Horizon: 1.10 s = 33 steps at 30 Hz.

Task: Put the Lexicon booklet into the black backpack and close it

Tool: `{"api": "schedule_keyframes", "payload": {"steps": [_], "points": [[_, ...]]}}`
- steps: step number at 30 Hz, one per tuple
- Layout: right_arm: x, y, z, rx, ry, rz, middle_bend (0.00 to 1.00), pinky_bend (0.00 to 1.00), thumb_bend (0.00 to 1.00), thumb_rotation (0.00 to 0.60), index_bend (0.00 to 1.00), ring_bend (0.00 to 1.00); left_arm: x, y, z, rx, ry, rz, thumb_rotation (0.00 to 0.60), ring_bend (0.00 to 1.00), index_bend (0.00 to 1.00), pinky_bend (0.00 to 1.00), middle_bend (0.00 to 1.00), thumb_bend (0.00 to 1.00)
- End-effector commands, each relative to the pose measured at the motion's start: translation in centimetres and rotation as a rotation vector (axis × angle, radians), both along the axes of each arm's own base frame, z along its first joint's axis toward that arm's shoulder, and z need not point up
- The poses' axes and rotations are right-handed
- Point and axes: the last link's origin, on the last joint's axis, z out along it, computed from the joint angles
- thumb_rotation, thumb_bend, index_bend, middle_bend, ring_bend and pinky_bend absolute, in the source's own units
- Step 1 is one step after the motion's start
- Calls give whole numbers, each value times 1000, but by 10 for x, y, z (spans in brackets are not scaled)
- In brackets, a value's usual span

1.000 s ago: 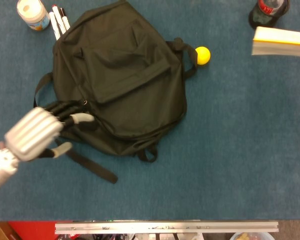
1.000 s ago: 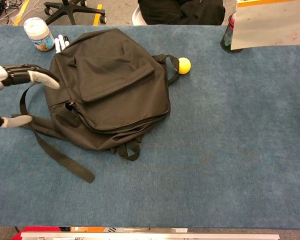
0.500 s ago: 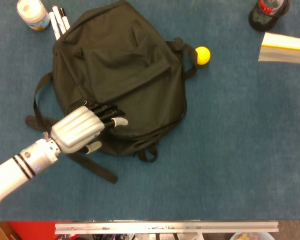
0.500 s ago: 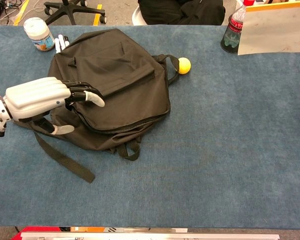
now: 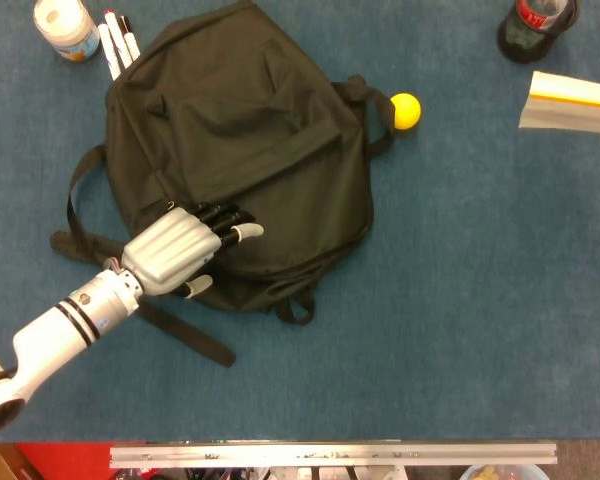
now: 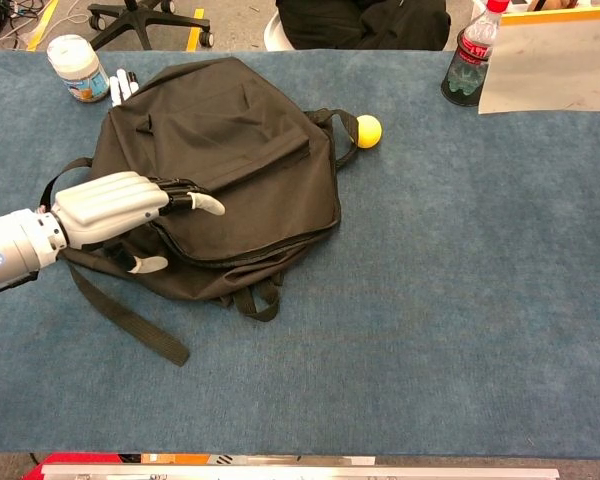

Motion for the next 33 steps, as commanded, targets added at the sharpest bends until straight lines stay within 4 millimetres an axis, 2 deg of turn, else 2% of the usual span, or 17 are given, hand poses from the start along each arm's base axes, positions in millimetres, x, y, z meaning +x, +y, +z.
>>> {"api": "schedule_keyframes", "payload": {"steps": [1, 12, 25, 29, 32, 33], "points": [[-2, 1, 1, 0, -7, -5, 738, 695, 388, 600, 818, 592, 0, 1, -8, -2, 12, 3, 600, 101, 116, 218, 137, 264], [-9, 7, 6, -10, -22, -21, 738, 696, 388, 600, 819, 593, 4, 6, -31, -15, 22, 32, 600, 97, 98, 218, 127, 264], [-14, 11, 9, -16, -41, -29, 739, 696, 388, 600, 820, 594, 22, 17, -50, -12, -71, 131, 600, 111, 122, 224, 139, 263], [-15, 11, 11, -24, -52, -25, 742, 700, 388, 600, 825, 597, 27, 18, -57, -15, -117, 170, 600, 161, 236, 237, 191, 265], [-15, 11, 12, -25, -58, -23, 743, 701, 387, 600, 826, 599, 31, 20, -60, 9, -159, 172, 600, 301, 373, 378, 318, 265], [-15, 11, 13, -25, -59, -23, 744, 701, 387, 600, 826, 600, 32, 21, -61, 20, -173, 169, 600, 360, 433, 458, 375, 265]]}}
